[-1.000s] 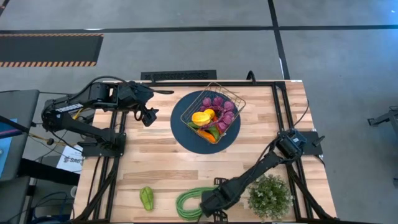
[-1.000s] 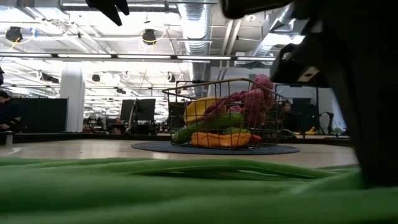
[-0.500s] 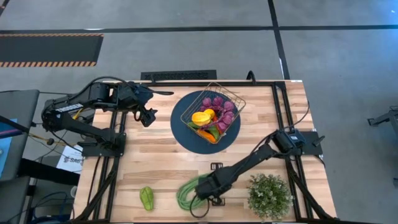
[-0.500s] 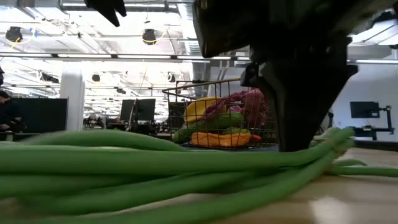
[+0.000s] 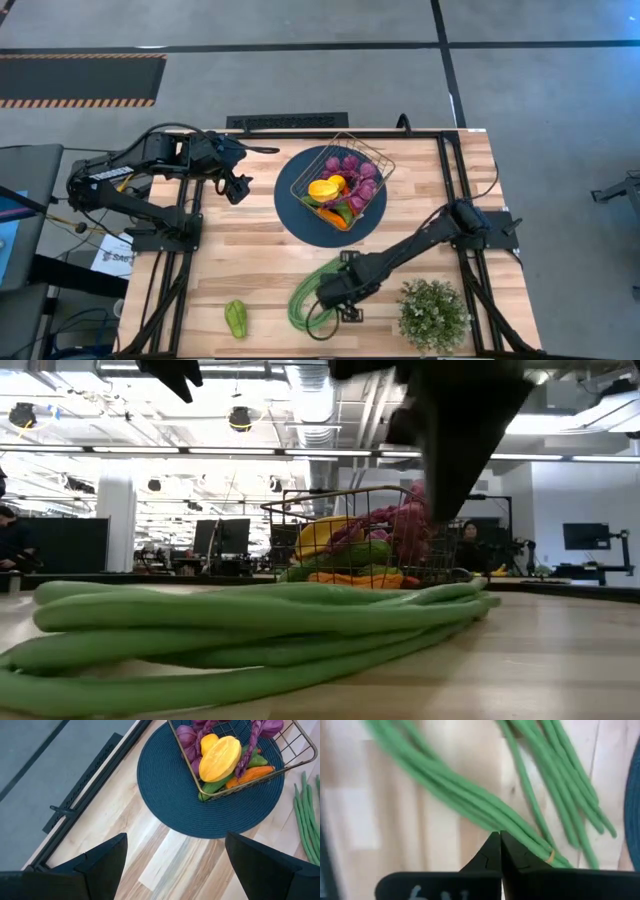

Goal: Build produce basket
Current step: Put the string beans into the wire basket

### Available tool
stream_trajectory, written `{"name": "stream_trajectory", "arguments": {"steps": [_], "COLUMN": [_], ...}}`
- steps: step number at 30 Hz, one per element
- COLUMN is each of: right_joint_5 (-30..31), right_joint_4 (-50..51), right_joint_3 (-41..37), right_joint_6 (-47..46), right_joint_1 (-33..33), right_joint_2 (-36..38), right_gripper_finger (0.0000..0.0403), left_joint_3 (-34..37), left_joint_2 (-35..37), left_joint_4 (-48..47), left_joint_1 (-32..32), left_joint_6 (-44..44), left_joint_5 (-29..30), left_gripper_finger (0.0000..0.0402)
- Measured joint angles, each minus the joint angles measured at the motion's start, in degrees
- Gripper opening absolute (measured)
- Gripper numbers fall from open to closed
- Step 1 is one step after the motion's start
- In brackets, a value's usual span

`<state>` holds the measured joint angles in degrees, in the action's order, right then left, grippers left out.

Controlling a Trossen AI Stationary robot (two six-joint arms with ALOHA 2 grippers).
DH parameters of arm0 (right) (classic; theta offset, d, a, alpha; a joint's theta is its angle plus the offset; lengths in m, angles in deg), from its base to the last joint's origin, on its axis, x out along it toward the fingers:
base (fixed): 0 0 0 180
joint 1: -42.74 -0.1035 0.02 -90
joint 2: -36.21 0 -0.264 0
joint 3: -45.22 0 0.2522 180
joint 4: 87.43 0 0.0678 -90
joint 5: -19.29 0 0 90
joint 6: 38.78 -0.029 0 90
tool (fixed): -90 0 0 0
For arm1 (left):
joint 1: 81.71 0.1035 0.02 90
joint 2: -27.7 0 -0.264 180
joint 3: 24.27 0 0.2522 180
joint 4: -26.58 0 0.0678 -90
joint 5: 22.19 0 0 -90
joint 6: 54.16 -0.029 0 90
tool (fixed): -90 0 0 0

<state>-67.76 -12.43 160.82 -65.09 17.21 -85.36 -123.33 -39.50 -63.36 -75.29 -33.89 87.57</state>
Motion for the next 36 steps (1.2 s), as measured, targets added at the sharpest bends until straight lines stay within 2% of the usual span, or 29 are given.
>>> {"name": "stream_trajectory", "arguments": {"steps": [10,15,19,23,29,33,36], "right_joint_5": [-1.5,-5.7,-5.9,-5.9,-3.3,-3.0,-3.1], "right_joint_4": [0.1,0.1,0.7,2.7,3.5,2.9,3.6], "right_joint_3": [0.1,0.1,0.1,0.1,0.1,0.1,0.0], "right_joint_6": [-11.1,-8.1,-5.2,-4.1,0.4,6.9,11.0], "right_joint_1": [-1.4,-1.3,-1.4,-0.9,0.2,1.6,2.2], "right_joint_2": [5.8,5.8,5.8,5.8,4.9,2.9,1.3], "right_gripper_finger": [0.0039,0.0051,0.0072,0.0111,0.0193,0.0243,0.0263], "left_joint_3": [0.0,0.0,0.0,0.0,0.0,0.0,0.0], "left_joint_2": [0.0,0.0,0.0,0.0,0.0,0.0,0.0], "left_joint_4": [0.1,0.1,0.1,0.1,0.1,0.1,0.1], "left_joint_1": [0.0,0.0,0.0,0.0,0.0,0.0,0.0], "left_joint_6": [-0.1,-0.1,-0.1,-0.1,-0.1,-0.4,-0.7], "left_joint_5": [0.0,-0.2,-0.5,-0.5,-0.5,-0.4,-0.4], "left_gripper_finger": [0.0322,0.0322,0.0322,0.0322,0.0322,0.0322,0.0322]}}
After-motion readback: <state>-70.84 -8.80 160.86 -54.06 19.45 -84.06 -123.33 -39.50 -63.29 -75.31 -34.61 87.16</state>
